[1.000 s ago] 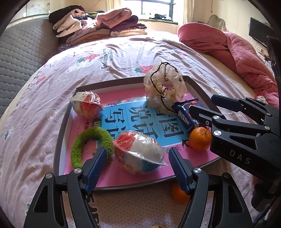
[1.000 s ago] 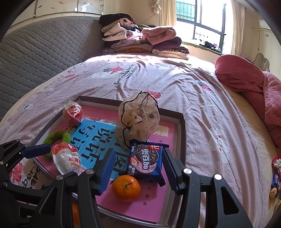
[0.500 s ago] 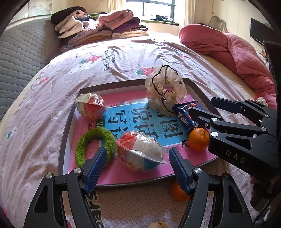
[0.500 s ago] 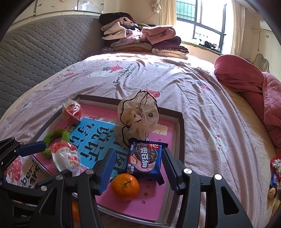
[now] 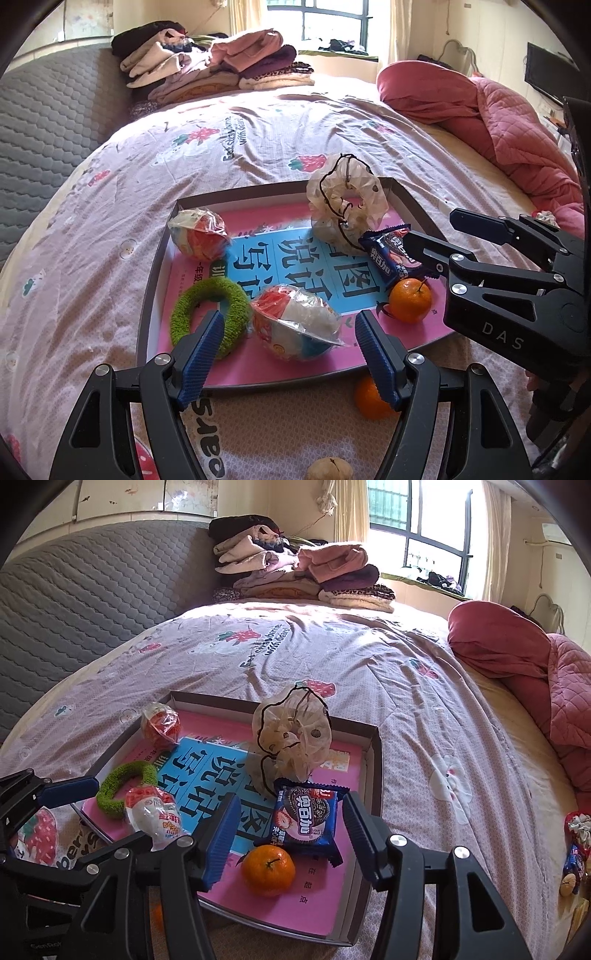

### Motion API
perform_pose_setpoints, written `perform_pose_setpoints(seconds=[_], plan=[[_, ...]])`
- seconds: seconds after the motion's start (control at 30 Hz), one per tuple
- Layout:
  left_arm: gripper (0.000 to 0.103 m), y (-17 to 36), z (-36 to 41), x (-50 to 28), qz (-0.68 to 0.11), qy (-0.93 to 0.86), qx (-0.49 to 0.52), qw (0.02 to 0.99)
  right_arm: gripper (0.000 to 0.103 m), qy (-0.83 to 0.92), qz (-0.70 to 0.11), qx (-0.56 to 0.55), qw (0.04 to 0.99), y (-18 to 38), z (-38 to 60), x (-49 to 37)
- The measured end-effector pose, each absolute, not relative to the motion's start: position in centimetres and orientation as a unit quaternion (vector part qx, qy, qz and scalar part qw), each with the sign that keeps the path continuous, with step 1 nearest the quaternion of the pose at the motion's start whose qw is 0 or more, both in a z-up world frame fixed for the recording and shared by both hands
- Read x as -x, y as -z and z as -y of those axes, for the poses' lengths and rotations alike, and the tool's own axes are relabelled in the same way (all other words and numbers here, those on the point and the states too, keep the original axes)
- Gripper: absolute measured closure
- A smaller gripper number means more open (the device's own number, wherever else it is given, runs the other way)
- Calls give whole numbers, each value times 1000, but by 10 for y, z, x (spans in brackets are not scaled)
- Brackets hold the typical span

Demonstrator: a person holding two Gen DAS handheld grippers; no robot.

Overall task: Organize objects
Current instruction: 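Lower wrapped ball into tray beside green ring and open left gripper, then pull both open grippers back from the tray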

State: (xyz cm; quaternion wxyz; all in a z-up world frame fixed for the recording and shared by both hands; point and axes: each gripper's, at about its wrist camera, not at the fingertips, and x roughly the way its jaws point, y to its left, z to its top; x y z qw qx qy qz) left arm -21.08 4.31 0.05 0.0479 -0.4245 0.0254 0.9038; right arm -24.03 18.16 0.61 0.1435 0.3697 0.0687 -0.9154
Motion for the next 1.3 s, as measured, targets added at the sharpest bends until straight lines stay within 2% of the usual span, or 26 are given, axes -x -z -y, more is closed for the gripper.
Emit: perform_pose_setpoints(seconds=[0.63,1.3], plan=[[28,-34,-43,187,-35,-917,394,47,46,931,-42,-329,155,-46,-190,213],[28,-60,-37,156,-30,-929,368,37,46,942,-49,-292,157,-73,-188,173]])
